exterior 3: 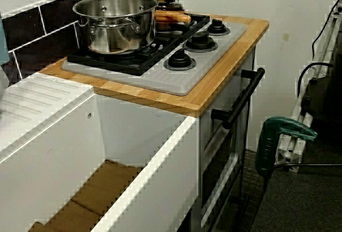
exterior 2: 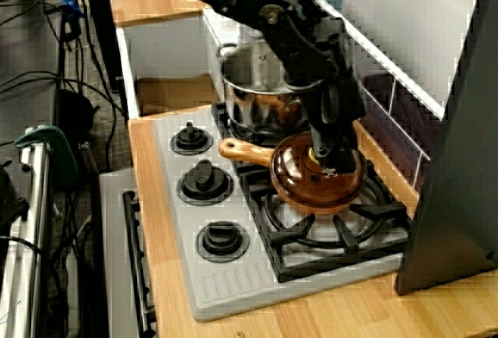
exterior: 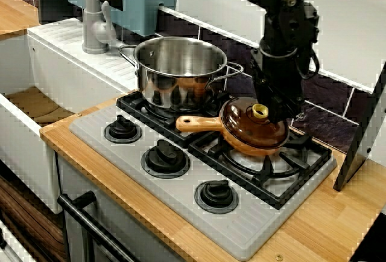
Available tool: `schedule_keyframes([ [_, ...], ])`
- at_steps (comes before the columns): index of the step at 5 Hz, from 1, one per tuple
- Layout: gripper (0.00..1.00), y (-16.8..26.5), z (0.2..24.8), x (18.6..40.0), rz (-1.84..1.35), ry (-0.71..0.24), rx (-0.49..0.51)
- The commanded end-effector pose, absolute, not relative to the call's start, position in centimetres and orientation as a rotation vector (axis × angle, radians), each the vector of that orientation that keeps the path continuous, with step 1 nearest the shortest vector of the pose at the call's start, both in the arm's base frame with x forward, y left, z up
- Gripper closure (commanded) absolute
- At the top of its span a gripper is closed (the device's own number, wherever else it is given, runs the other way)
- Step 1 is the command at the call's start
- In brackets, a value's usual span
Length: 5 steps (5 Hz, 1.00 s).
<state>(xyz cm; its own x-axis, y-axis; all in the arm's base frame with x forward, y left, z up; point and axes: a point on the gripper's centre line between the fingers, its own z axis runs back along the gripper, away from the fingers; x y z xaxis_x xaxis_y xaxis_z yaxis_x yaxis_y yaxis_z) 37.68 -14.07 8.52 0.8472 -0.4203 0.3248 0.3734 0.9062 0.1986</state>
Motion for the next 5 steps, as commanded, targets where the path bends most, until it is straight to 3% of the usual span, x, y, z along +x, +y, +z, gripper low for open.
schedule_keyframes([
  [1, 1.00, -12.8, 8.6, 36.5, -0.399, -0.344, 0.123],
  [2, 1.00, -12.3, 9.6, 36.7, -0.385, -0.349, 0.111],
  [3, 0.28, -11.8, 10.2, 36.6, -0.370, -0.356, 0.116],
  [4, 0.00, -11.5, 10.7, 36.2, -0.357, -0.351, 0.116],
  [5, 0.00, -11.0, 11.7, 35.9, -0.345, -0.356, 0.102],
])
